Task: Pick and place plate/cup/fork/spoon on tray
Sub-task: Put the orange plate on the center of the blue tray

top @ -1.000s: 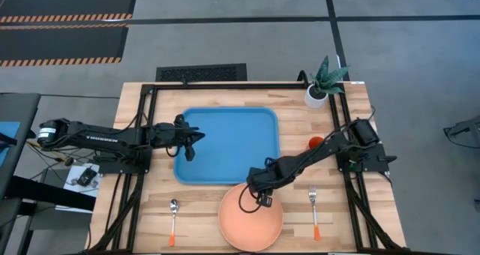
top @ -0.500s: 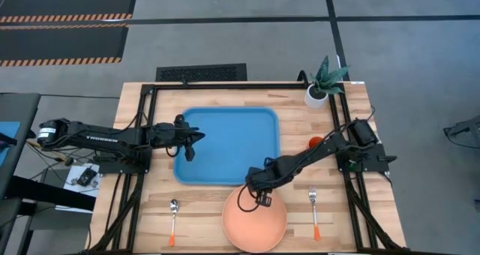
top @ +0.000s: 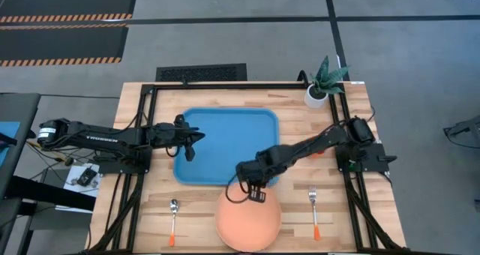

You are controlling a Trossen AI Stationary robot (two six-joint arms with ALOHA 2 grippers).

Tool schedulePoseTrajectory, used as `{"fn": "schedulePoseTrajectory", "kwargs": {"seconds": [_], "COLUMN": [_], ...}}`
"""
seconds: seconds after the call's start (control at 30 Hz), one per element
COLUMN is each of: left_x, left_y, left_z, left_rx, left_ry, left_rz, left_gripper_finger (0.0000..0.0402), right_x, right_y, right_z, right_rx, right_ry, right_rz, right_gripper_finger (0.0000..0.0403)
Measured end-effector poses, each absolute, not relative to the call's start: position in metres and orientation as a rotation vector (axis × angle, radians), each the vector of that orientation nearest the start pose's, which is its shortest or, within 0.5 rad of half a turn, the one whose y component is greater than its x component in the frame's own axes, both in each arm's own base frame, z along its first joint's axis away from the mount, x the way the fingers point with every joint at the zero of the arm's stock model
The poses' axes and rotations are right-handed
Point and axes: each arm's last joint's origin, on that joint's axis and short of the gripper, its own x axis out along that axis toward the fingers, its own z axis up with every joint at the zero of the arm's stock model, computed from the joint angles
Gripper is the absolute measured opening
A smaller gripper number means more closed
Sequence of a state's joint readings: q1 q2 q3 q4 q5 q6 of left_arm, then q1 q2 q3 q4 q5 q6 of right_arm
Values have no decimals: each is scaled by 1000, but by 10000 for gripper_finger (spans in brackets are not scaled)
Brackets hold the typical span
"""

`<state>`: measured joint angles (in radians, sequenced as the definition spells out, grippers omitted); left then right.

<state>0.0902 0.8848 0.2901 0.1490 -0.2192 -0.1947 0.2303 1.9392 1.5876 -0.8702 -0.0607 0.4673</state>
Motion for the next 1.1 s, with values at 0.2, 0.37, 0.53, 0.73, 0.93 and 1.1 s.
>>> {"fn": "schedulePoseTrajectory", "kwargs": {"seconds": [0.2, 0.37, 0.53, 0.73, 0.93, 1.1], "left_x": [171, 163, 157, 156, 157, 156], "left_y": [23, 24, 24, 23, 24, 23], "left_z": [182, 188, 193, 193, 192, 190], "left_rx": [-148, -141, -143, -151, -159, -166], "left_ry": [397, 372, 358, 358, 363, 385], "left_rz": [400, 446, 447, 450, 452, 455], "left_gripper_finger": [0, 0, 0, 0, 0, 0], "right_x": [403, 404, 401, 403, 417, 417], "right_y": [31, -34, -85, -121, -133, -143], "right_z": [250, 250, 253, 236, 200, 198], "right_rx": [350, 378, 391, 418, 447, 444], "right_ry": [1176, 1132, 1066, 1042, 1067, 1049], "right_rz": [-131, -283, -371, -421, -411, -421], "right_gripper_finger": [11, 11, 11, 11, 11, 11]}}
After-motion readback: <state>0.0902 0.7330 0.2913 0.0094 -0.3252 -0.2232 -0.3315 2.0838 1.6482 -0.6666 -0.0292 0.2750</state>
